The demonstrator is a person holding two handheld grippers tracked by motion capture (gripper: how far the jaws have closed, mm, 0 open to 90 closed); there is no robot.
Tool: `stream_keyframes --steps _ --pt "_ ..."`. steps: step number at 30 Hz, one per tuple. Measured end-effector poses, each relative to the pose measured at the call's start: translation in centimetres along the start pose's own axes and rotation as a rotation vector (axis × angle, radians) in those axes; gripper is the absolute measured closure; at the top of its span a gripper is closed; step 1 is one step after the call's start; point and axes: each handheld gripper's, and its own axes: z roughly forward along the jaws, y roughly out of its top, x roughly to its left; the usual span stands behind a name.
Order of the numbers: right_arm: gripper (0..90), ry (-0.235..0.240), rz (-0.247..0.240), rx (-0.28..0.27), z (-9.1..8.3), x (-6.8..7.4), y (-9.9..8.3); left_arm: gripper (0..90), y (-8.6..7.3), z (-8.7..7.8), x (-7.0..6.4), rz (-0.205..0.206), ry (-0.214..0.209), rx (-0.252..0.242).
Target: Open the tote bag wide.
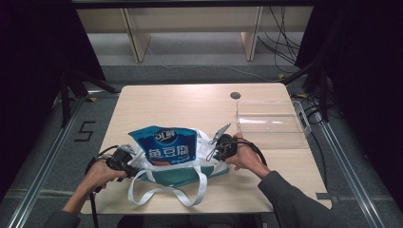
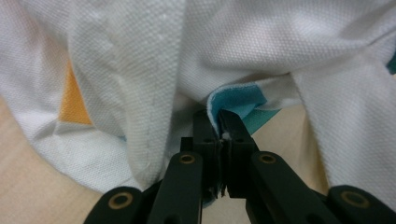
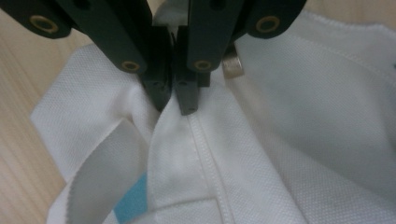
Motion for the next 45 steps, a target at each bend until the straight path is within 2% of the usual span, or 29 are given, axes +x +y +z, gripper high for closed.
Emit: stream_keyframes --steps 2,3,4,9,12,14,16,17,18,19,21,23,24,25,26,28,29,30,31,32,34,35,37,39,41,42,43,44,45 --pt "88.9 -0.014 0.038 0.021 0.2 0.1 0.2 85.2 0.3 0.3 0.6 0.016 0.008 -0.026" --pt "88.8 -0.037 0.016 0.019 0.3 -0.3 0.5 85.1 0.4 0.3 0.6 -0.004 0.004 -0.025" --pt "88.8 -0.037 0.016 0.019 0.3 -0.3 0.5 85.1 0.5 0.4 0.7 -0.018 0.002 -0.029" --pt "88.8 -0.064 0.046 0.012 0.8 -1.2 1.1 85.0 1.0 0.3 1.2 -0.002 0.028 -0.017" --pt "88.7 -0.063 0.056 0.010 0.9 -1.7 1.3 85.0 0.9 0.3 1.2 0.001 0.028 -0.025" --pt "88.4 -0.057 0.036 0.001 0.9 -2.0 1.3 84.3 0.9 0.2 1.2 0.003 0.028 -0.022" --pt "85.3 -0.058 0.068 -0.006 0.5 -1.7 1.2 80.1 0.8 -0.1 1.1 -0.009 0.013 -0.032" --pt "81.0 -0.082 0.030 -0.039 0.3 -2.0 1.1 75.2 0.8 -0.4 1.0 -0.003 0.009 -0.027" --pt "76.7 -0.078 0.053 -0.049 -0.2 -1.8 1.1 70.8 0.8 -0.7 0.8 -0.010 -0.001 -0.040" --pt "72.9 -0.076 0.043 -0.072 -0.8 -1.7 1.0 66.7 0.8 -1.2 0.7 0.002 0.001 -0.036" --pt "63.5 -0.081 0.061 -0.126 -2.0 -1.1 0.8 61.6 0.9 -2.6 0.5 0.005 -0.001 -0.052" --pt "57.3 -0.055 0.045 -0.164 -3.3 -0.5 0.9 54.5 1.0 -4.2 0.2 0.009 -0.013 -0.074" --pt "56.0 -0.052 0.041 -0.175 -3.9 -0.1 0.9 54.4 1.1 -5.1 0.0 0.013 -0.009 -0.095" --pt "56.5 -0.058 0.003 -0.204 -5.1 0.5 1.1 52.5 1.3 -5.8 -0.1 0.007 -0.022 -0.119" --pt "56.5 -0.058 0.003 -0.204 -5.1 0.5 1.1 52.5 1.4 -6.6 -0.3 0.008 -0.011 -0.137" --pt "55.0 -0.032 -0.009 -0.232 -6.3 1.0 1.3 49.8 1.7 -7.7 -0.7 -0.026 -0.003 -0.204" --pt "54.0 -0.035 -0.004 -0.246 -6.7 1.3 1.4 49.7 1.9 -8.4 -0.6 -0.007 0.004 -0.204" --pt "52.7 -0.025 -0.025 -0.255 -7.0 1.6 1.6 49.4 2.1 -8.7 -0.7 -0.015 0.016 -0.219" --pt "51.1 0.029 -0.023 -0.266 -7.3 2.5 1.9 49.4 2.3 -9.0 -0.7 -0.015 0.036 -0.242" --pt "51.1 0.029 -0.023 -0.266 -7.3 2.5 1.9 49.4 2.7 -9.0 -0.7 0.000 0.057 -0.246" --pt "48.7 0.091 -0.048 -0.269 -7.0 3.4 2.3 48.7 3.5 -8.5 -0.6 0.025 0.095 -0.210" --pt "48.3 0.118 -0.061 -0.263 -6.7 3.9 2.6 47.2 3.9 -8.0 -0.4 0.039 0.099 -0.194" --pt "48.0 0.151 -0.092 -0.239 -5.9 5.0 3.1 46.8 4.5 -6.7 0.2 0.030 0.090 -0.172" --pt "47.9 0.174 -0.112 -0.204 -5.0 5.9 3.4 47.0 5.3 -5.6 1.2 0.056 0.071 -0.121" --pt "47.7 0.179 -0.144 -0.188 -3.7 6.5 3.8 44.7 5.9 -4.3 2.0 0.028 0.058 -0.088" --pt "47.8 0.170 -0.149 -0.172 -3.2 6.7 3.9 46.1 6.0 -3.9 2.3 0.021 0.039 -0.096" --pt "52.6 0.150 -0.174 -0.154 -2.5 6.8 4.1 52.1 6.1 -3.8 2.6 0.018 0.017 -0.113" --pt "65.3 0.131 -0.214 -0.127 -2.1 6.9 4.2 61.1 6.1 -3.6 2.7 0.007 -0.005 -0.145" --pt "71.7 0.128 -0.251 -0.089 -1.6 7.0 4.2 70.6 6.1 -3.6 2.8 0.022 0.004 -0.167"
